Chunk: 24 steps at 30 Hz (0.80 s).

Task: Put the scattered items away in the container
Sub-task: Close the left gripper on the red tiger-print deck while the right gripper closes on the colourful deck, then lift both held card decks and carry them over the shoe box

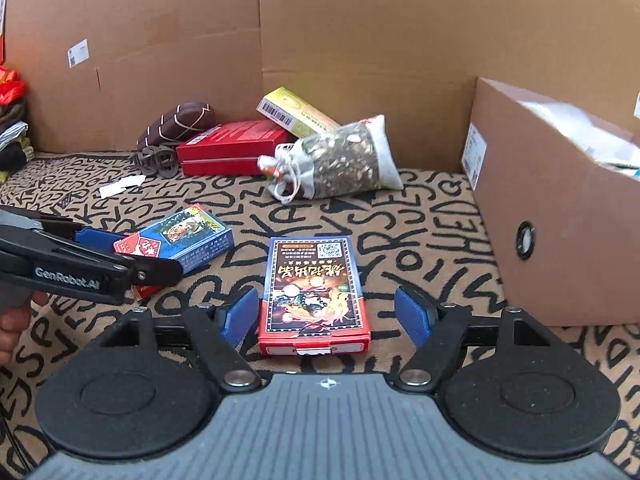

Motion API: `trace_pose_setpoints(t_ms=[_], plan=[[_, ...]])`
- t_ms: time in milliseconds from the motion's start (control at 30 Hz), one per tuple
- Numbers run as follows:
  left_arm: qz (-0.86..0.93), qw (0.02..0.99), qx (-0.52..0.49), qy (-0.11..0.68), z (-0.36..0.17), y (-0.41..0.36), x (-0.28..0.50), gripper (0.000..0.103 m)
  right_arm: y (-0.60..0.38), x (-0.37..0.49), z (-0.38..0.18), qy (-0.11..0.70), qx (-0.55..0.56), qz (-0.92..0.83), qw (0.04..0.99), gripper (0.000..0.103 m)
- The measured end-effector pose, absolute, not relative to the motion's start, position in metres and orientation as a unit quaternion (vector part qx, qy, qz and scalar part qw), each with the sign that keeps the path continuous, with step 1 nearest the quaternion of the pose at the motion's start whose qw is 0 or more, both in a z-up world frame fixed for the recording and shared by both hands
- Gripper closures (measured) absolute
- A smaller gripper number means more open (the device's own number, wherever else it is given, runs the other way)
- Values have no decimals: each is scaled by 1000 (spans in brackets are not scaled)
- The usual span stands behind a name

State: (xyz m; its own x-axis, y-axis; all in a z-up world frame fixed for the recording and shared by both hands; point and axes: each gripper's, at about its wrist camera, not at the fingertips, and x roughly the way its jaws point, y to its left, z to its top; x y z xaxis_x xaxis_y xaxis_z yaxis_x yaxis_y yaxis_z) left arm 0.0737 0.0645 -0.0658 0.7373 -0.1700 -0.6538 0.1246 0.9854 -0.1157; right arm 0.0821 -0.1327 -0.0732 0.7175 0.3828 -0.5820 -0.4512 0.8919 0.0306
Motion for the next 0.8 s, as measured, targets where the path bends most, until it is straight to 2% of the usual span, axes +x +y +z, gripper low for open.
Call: trace_pose_setpoints(t_ms=[167, 267, 333, 500, 633, 700, 800], plan=[[-78, 932, -17, 355, -70, 59, 81, 16, -129, 90, -84, 315, -59, 224, 921, 24], [-82, 932, -3, 353, -70, 56, 79, 23, -129, 91, -85, 312, -57, 225, 921, 23], [-84, 932, 2, 354, -69, 53, 78, 24, -129, 92, -87, 310, -56, 226, 922, 22], [-84, 931, -4, 354, -71, 53, 81, 13, -127, 95, -88, 307, -54, 223, 924, 23], [-86, 931, 3, 356, -71, 50, 82, 14, -126, 91, -88, 305, -57, 226, 923, 27], [-85, 930, 7, 356, -71, 48, 82, 14, -126, 88, -87, 304, -59, 229, 923, 37], [-83, 931, 5, 356, -71, 48, 81, 14, -125, 87, -87, 305, -59, 227, 923, 37]])
